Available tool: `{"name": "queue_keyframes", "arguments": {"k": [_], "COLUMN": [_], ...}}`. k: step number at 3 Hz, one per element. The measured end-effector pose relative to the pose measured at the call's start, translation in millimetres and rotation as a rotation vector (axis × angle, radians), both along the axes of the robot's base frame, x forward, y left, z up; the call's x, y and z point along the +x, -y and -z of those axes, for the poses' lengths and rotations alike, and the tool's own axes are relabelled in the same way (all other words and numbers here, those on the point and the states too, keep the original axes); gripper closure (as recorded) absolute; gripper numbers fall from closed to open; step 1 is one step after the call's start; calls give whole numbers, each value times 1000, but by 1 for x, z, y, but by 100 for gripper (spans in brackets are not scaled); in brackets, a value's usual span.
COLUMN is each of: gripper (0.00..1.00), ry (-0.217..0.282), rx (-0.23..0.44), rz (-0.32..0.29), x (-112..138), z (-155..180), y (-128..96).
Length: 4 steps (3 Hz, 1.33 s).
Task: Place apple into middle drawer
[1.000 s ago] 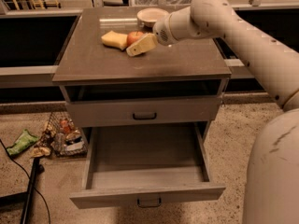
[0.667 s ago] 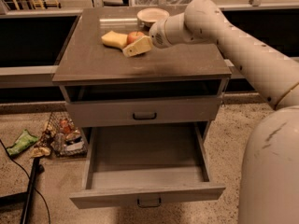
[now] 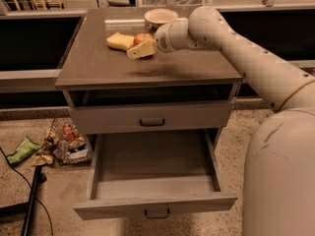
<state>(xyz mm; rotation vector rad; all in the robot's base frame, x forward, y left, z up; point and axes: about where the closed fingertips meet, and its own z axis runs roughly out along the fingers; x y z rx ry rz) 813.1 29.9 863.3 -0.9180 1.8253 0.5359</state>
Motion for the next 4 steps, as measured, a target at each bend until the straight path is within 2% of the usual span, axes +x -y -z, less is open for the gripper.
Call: {"name": "queue_keyframes", "arguments": {"k": [1, 3, 4], "gripper": [16, 63, 86], "ry": [5, 7, 31], "rx": [11, 17, 26], "rz": [9, 18, -22], "x": [10, 20, 13], "z": [3, 12, 5], "y": [-3, -6, -6]}}
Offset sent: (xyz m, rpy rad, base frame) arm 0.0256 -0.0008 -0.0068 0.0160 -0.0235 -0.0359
